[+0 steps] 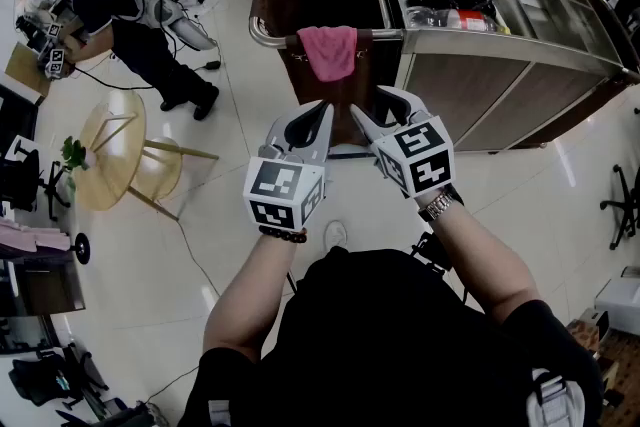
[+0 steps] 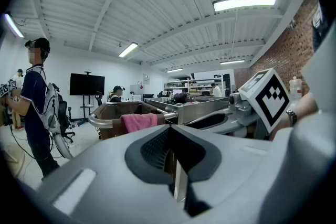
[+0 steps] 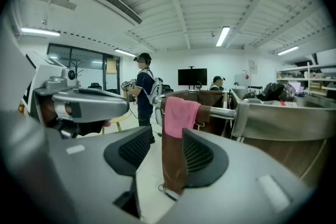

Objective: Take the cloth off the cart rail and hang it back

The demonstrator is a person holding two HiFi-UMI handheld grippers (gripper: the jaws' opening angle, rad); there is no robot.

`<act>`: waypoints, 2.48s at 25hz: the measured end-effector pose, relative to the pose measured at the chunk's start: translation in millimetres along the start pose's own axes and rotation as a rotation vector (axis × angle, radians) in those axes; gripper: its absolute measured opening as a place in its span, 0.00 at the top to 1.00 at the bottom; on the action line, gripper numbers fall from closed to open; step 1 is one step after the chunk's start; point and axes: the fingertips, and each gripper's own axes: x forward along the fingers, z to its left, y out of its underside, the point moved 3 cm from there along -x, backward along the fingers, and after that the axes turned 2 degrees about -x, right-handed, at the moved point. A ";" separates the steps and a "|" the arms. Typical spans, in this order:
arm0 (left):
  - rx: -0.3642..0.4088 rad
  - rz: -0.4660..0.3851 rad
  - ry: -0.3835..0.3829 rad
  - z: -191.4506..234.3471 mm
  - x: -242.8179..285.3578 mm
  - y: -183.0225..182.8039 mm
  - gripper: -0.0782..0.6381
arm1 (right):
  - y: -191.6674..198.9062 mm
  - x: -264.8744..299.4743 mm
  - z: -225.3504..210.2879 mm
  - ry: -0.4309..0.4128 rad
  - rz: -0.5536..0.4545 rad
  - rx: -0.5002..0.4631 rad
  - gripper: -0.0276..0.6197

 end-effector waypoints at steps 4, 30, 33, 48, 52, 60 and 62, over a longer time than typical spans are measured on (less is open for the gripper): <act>0.005 0.003 0.024 32.2 8.8 -3.0 0.89 | 7.1 41.3 -9.0 0.011 0.035 0.051 0.65; -0.033 0.026 0.128 124.4 50.8 10.9 0.89 | 23.7 140.9 -41.1 0.012 0.090 0.303 0.92; -0.046 0.025 0.115 125.6 49.4 13.9 0.89 | 14.8 137.6 -34.5 0.010 0.062 0.273 0.92; -0.002 -0.011 -0.007 16.7 -0.7 -13.6 0.89 | -36.1 -2.4 7.7 -0.105 -0.113 0.110 0.93; 0.010 -0.044 -0.044 -5.0 -19.3 -24.0 0.89 | -43.4 -38.2 24.1 -0.128 -0.149 0.052 0.93; 0.031 -0.084 -0.087 -56.3 -38.8 -19.6 0.89 | -49.6 -110.0 43.0 -0.192 -0.233 -0.019 0.93; 0.035 -0.097 -0.088 -62.1 -45.9 -20.7 0.89 | -52.0 -120.3 52.1 -0.214 -0.238 -0.034 0.93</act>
